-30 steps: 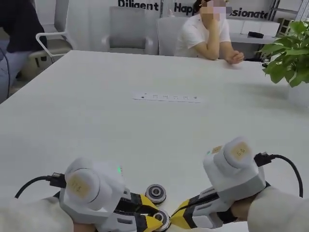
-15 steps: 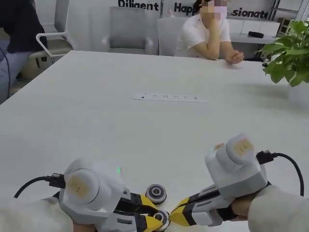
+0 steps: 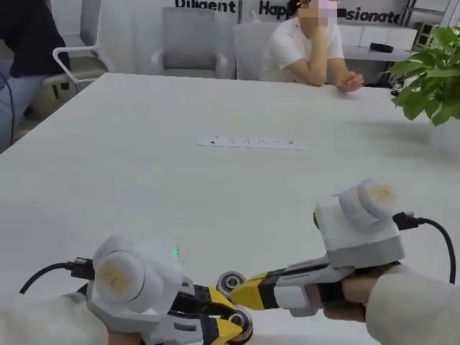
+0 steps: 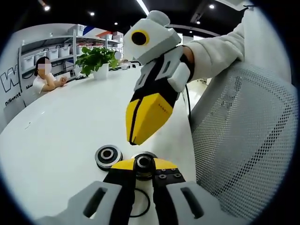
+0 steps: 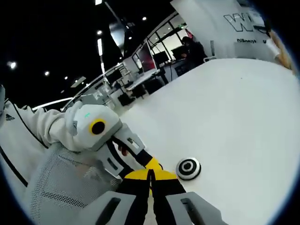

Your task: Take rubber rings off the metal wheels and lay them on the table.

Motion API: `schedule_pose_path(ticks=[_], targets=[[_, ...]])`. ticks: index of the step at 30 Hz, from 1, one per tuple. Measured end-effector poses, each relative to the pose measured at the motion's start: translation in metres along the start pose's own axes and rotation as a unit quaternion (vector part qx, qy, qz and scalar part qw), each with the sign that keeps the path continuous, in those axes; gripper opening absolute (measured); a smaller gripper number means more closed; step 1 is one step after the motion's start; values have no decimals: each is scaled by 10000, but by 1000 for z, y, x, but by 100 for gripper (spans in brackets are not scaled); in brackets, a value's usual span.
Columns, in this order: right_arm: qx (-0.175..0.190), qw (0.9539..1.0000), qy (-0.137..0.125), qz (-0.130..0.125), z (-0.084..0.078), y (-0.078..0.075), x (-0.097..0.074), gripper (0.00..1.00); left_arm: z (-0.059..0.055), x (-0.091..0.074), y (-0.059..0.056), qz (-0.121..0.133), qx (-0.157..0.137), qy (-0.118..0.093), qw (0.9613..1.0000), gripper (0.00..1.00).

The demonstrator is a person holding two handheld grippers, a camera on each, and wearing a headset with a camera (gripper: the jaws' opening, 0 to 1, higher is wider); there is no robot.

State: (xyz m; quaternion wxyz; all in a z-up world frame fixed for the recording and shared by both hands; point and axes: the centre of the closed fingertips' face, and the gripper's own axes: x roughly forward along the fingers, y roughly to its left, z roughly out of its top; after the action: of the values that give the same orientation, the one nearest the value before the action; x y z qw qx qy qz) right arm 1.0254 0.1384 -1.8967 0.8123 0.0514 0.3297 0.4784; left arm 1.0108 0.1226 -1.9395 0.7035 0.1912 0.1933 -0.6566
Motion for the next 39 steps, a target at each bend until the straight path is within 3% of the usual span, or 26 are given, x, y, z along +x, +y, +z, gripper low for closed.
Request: schedule_pose_path(ticks=[3,5,6,14,17,24,29,39], targets=[[-97,9986,409,-323,-21,-16,-1,0,0,0,0,1,-3,-8,10000,8],[-297,9967,621,-434,-31,-22,-2,0,0,0,0,3,-1,-6,10000,8],[-535,9935,861,-526,-41,-26,-2,0,0,0,0,4,0,-4,10000,8],[-962,9860,1307,-393,-56,-20,0,1,0,0,0,0,6,-9,10000,8],[-935,9872,1229,-385,-54,-22,-1,3,0,0,0,-2,4,-13,10000,8],[-1233,9806,1486,-338,-66,-20,2,15,0,1,0,-3,-1,-19,10000,8],[-1424,9779,1487,-371,-67,-21,7,23,0,1,0,-5,1,-20,10000,8],[-1732,9744,1421,-212,-66,-17,12,20,0,1,0,-7,-11,-46,10000,8]])
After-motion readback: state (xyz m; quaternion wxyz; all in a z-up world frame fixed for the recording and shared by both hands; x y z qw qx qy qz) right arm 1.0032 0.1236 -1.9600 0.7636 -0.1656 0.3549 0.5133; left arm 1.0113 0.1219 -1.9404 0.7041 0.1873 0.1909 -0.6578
